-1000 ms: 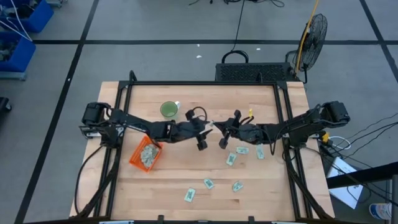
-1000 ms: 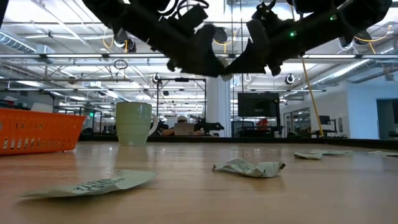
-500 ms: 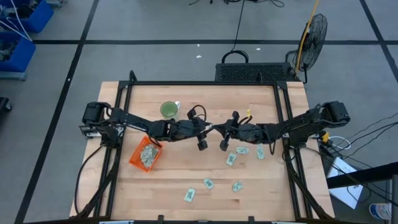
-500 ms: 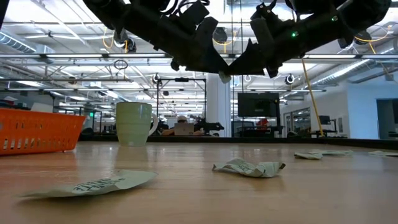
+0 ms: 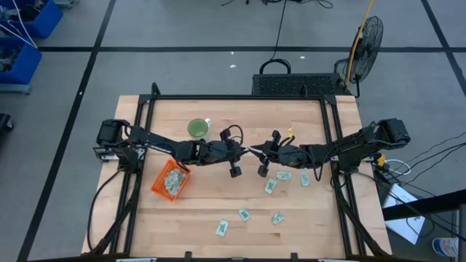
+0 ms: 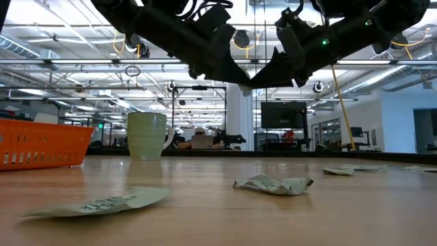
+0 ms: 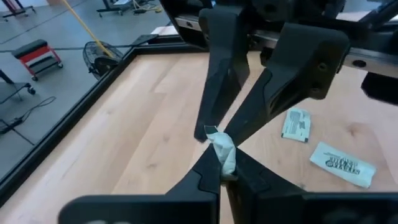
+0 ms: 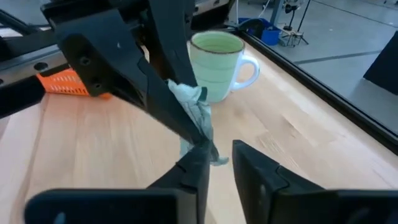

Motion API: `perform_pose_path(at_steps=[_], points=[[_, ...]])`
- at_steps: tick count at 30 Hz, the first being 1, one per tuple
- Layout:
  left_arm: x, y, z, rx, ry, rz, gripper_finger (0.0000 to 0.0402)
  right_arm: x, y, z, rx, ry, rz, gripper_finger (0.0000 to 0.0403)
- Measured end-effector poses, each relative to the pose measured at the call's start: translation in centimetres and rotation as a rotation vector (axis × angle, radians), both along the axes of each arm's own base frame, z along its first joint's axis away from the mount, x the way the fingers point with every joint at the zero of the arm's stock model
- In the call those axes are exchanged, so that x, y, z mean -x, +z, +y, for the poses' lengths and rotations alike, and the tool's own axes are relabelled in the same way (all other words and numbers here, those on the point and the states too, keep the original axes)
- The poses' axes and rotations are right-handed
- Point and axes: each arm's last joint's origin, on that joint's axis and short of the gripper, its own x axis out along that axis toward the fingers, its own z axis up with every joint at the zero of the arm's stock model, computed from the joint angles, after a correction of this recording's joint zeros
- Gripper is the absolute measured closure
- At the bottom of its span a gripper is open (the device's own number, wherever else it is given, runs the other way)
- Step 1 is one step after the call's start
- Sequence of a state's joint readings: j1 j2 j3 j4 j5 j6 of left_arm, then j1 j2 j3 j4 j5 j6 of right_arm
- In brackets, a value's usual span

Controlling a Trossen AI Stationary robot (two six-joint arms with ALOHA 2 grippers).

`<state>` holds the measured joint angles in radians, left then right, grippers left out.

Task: Pick and place Stevia / Truvia into bins
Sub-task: Put the stevia packet into the orange bin

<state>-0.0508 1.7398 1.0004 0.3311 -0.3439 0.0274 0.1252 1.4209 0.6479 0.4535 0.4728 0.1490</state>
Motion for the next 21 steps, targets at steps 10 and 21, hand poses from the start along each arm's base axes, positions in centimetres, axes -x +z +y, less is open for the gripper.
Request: perform_pose_path(at_steps=[10, 21], points=[[2.4, 1.5, 0.3, -0.062, 0.177, 0.132, 0.0394, 0.1, -0.3, 0.2, -0.026, 0.060, 0.034, 0.0308], [12.5, 4.4, -3.9, 0.288, 0.283, 0.507, 0.0388, 0.6, -1.3, 0.1, -0.051, 0.035, 0.133, 0.0308]])
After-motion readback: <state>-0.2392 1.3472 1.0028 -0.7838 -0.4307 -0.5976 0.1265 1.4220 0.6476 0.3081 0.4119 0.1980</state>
